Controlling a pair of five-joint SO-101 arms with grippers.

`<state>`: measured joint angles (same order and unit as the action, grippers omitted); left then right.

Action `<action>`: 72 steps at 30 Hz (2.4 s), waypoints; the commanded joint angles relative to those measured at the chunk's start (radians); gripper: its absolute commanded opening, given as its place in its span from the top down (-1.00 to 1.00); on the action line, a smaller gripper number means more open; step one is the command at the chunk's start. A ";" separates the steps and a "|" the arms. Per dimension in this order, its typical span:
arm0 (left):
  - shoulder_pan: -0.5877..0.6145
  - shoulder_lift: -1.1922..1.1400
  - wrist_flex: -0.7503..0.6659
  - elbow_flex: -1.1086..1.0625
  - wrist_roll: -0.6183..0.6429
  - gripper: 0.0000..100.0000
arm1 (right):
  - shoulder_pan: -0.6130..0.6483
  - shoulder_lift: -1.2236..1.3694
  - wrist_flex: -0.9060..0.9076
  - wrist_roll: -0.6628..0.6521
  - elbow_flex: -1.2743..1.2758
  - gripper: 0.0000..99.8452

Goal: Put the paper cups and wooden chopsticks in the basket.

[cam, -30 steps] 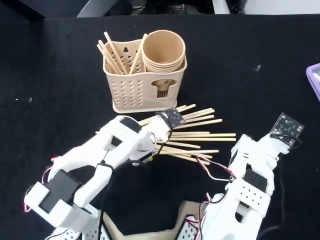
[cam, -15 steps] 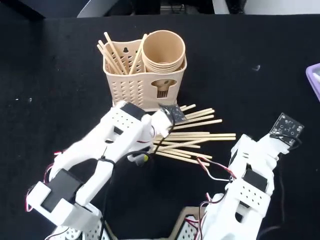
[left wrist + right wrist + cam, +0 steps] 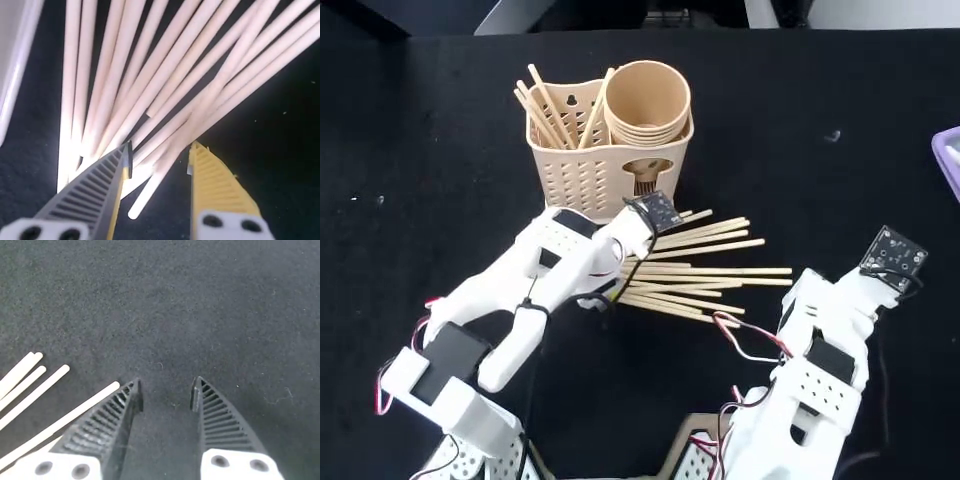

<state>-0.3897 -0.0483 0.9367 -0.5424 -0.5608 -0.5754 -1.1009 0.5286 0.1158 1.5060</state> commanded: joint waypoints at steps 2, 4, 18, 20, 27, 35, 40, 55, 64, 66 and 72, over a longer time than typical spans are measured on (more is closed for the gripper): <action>0.012 -0.005 -0.008 0.031 0.005 0.66 | 0.018 -0.025 -0.026 0.006 -0.022 0.67; 0.007 -0.005 0.003 0.035 0.005 0.78 | 0.018 -0.025 -0.026 0.006 -0.022 0.67; -0.010 0.015 0.258 0.163 -0.074 0.94 | 0.018 -0.024 -0.068 0.006 -0.002 0.67; -0.010 0.049 0.262 0.159 -0.074 0.94 | 0.018 -0.024 -0.068 0.006 -0.002 0.67; -0.004 0.241 0.385 0.159 -0.074 0.94 | 0.018 -0.024 -0.068 0.006 -0.002 0.67; -0.008 0.354 0.450 0.041 -0.074 0.94 | 0.018 -0.027 -0.068 0.006 -0.001 0.67; -0.008 0.391 0.407 -0.091 -0.072 0.94 | 0.018 -0.027 -0.068 0.006 -0.001 0.67; -0.010 1.010 0.410 -0.453 -0.003 0.94 | 0.018 -0.028 -0.068 -0.002 -0.004 0.98; 0.001 1.255 0.557 -0.390 -0.003 0.94 | 0.018 -0.028 -0.068 -0.049 -0.001 0.95; 0.002 1.277 0.575 -0.358 -0.003 0.94 | 0.018 -0.028 -0.068 -0.049 -0.001 0.95; -0.007 1.301 0.572 -0.291 -0.003 0.94 | 0.018 -0.028 -0.068 -0.049 -0.001 0.95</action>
<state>-0.3836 1.2375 1.5075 -0.9337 -0.5731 -0.5754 -1.1009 0.4887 0.0790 1.5090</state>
